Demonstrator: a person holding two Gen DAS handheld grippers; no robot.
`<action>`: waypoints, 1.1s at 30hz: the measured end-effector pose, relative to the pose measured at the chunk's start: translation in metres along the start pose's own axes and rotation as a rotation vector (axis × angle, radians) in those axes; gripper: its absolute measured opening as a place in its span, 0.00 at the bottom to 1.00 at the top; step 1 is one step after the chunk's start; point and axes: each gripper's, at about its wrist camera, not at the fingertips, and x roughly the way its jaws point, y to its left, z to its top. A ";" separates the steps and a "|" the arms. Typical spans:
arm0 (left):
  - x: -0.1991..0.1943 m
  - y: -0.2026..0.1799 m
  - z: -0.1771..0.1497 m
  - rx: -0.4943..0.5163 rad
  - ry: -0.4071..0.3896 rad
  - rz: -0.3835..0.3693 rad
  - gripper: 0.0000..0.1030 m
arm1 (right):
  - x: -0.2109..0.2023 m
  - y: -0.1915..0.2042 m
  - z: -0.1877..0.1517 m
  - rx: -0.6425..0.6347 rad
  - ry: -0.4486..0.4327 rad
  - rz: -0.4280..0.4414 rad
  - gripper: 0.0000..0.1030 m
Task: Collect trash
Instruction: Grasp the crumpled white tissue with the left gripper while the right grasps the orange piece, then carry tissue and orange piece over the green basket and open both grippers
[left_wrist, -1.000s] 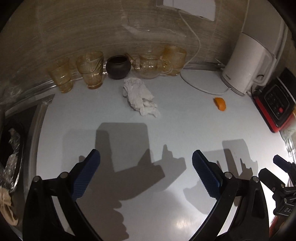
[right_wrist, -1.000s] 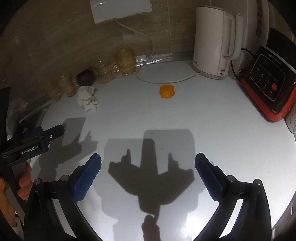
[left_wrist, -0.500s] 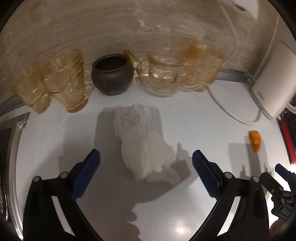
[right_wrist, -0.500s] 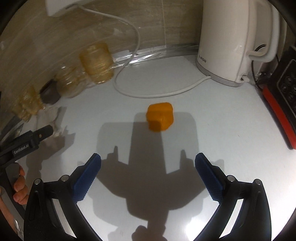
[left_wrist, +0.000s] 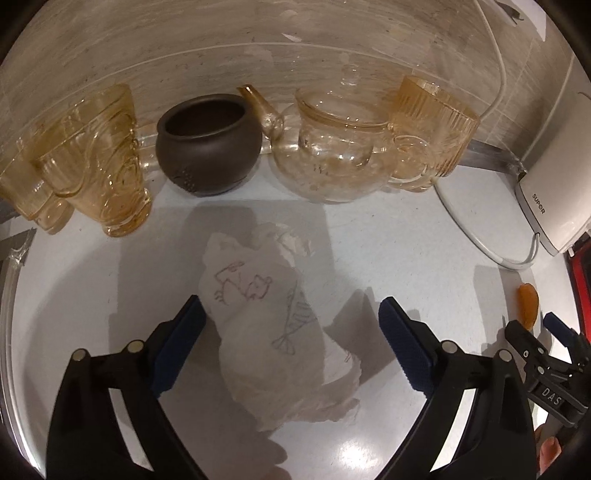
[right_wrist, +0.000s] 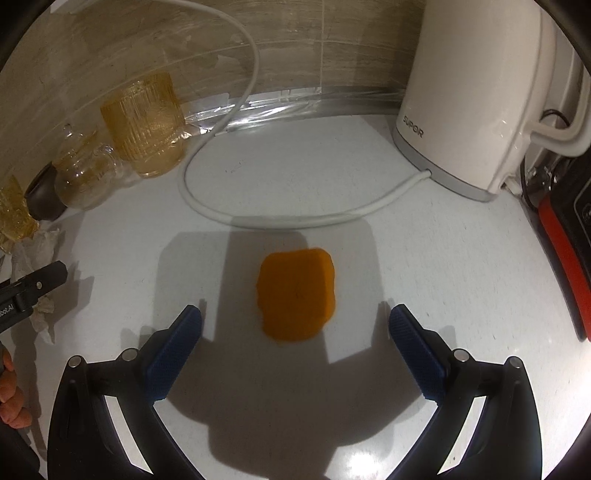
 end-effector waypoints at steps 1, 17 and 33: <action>0.001 -0.001 0.001 0.008 -0.002 0.007 0.85 | 0.001 0.000 0.001 -0.002 -0.003 0.001 0.98; -0.017 -0.016 -0.004 0.034 -0.065 0.017 0.18 | -0.014 0.007 -0.002 -0.006 -0.058 0.049 0.22; -0.126 -0.014 -0.080 0.055 -0.063 -0.028 0.18 | -0.133 0.021 -0.065 -0.012 -0.144 0.136 0.22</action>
